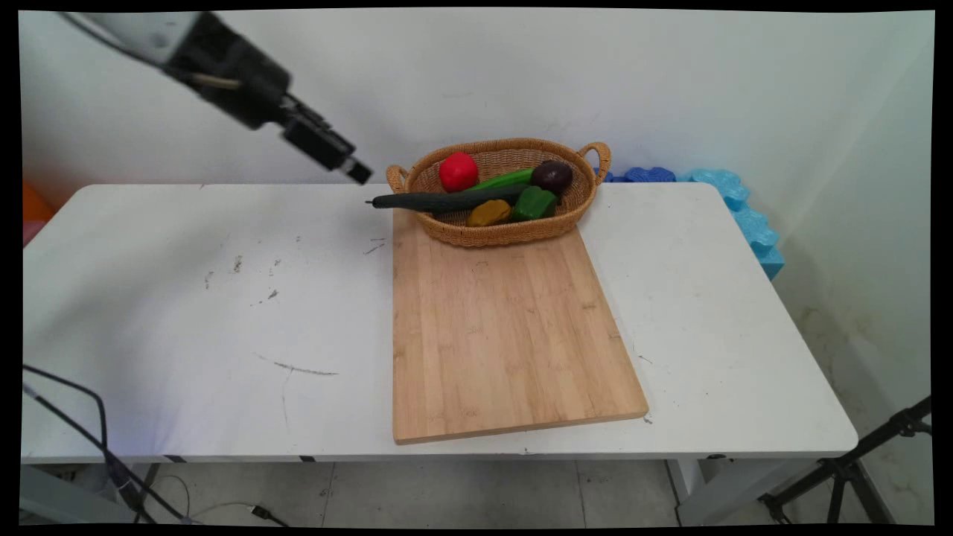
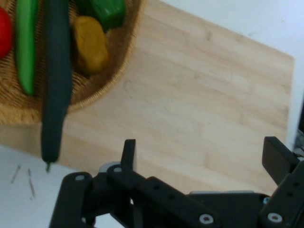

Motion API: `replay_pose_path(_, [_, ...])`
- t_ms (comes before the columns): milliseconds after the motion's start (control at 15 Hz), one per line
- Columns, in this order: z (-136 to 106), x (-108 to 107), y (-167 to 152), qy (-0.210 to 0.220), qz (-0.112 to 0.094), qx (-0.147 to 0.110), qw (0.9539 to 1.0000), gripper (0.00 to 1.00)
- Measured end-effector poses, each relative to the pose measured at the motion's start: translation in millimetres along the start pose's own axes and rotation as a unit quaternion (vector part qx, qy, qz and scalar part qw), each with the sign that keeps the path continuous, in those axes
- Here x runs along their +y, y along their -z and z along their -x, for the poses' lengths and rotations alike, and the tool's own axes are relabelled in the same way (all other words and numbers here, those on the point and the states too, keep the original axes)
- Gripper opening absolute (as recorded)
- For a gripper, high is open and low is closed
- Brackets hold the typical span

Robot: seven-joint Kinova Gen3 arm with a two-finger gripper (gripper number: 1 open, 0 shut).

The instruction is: Pick up the cucumber from the vegetable basket

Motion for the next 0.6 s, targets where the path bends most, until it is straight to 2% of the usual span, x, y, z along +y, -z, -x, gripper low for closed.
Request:
replay_pose_path(333, [-45.5,-16.8,-54.1,0.021,-0.041,-0.009,0.9989,1.0])
replay_pose_path(600, [-66.0,-33.1,-91.4,0.034,-0.07,-0.02,0.9968,1.0])
